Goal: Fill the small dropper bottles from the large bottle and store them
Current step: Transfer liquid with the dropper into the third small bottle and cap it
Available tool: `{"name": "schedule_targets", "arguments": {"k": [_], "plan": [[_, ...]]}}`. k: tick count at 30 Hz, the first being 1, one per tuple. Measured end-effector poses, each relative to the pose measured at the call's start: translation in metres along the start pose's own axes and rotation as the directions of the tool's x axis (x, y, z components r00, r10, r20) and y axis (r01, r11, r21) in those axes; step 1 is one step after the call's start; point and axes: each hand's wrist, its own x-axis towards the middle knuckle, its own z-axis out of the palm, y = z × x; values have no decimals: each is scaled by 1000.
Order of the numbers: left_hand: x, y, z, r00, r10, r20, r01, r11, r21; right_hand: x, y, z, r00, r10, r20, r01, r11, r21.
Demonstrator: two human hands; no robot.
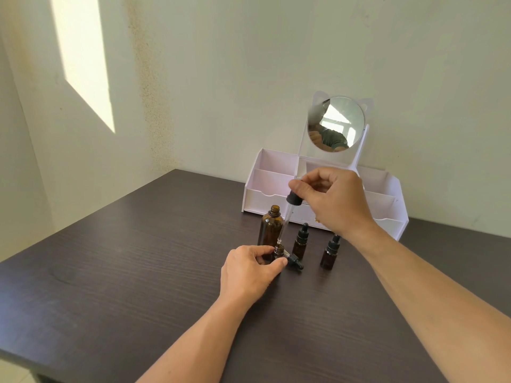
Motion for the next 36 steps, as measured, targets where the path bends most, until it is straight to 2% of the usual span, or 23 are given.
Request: {"name": "schedule_targets", "arguments": {"k": [9, 16, 31, 36], "plan": [[0, -2, 0, 1000, 7, 7, -7, 1000, -6, 32, -14, -9, 991, -21, -130, 30, 997, 65], [0, 0, -1, 1000, 7, 11, -7, 1000, -6, 38, -11, 2, 992, -17, -123, 23, 998, 50], [-1, 2, -2, 1000, 3, 9, -3, 1000, -1, 19, 25, 43, 984, 132, 116, -112, 980, -167], [-1, 2, -2, 1000, 3, 5, -3, 1000, 8, 18, 30, 47, 976, 175, 130, -154, 976, -156]]}}
